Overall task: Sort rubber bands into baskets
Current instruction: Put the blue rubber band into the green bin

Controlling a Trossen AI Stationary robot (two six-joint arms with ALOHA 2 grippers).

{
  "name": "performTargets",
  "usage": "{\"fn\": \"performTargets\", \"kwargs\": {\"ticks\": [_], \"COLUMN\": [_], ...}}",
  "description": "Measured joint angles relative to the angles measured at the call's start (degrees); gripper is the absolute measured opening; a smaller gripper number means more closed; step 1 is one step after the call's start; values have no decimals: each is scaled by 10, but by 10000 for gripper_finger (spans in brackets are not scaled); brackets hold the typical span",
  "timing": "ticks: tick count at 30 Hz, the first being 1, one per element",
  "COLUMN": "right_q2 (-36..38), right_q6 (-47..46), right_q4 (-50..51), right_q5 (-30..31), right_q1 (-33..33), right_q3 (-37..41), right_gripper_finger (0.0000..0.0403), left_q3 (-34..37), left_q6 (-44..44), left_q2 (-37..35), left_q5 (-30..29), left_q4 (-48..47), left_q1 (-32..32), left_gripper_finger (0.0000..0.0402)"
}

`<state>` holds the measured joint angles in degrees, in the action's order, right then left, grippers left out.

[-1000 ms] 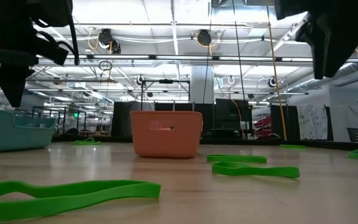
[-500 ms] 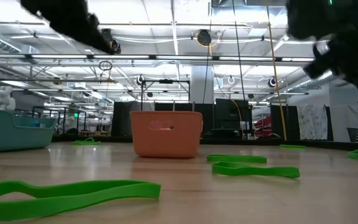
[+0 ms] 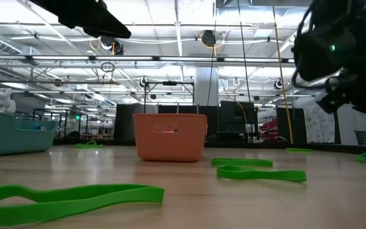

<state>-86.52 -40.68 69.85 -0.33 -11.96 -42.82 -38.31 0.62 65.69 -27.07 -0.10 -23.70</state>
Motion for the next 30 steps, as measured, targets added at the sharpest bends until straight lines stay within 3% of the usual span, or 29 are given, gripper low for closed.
{"fn": "performTargets", "kwargs": {"ticks": [7,12,15,19,24,30], "right_q2": [-3,-11,-12,-14,-14,-14], "right_q6": [24,36,37,20,-7,-83], "right_q4": [-87,-91,-98,-92,-26,172], "right_q5": [-17,-34,-56,-79,-65,53], "right_q1": [4,5,12,25,37,37], "right_q3": [50,61,61,54,12,-84], "right_gripper_finger": [160,149,113,28,9,1], "left_q3": [6,6,6,6,6,7], "left_q6": [-1,-1,0,2,3,-2], "left_q2": [0,0,0,-2,-61,-131], "left_q5": [15,17,17,17,17,15], "left_q4": [12,15,18,16,-9,-12], "left_q1": [0,0,0,0,-15,-48], "left_gripper_finger": [114,114,114,114,114,114]}}
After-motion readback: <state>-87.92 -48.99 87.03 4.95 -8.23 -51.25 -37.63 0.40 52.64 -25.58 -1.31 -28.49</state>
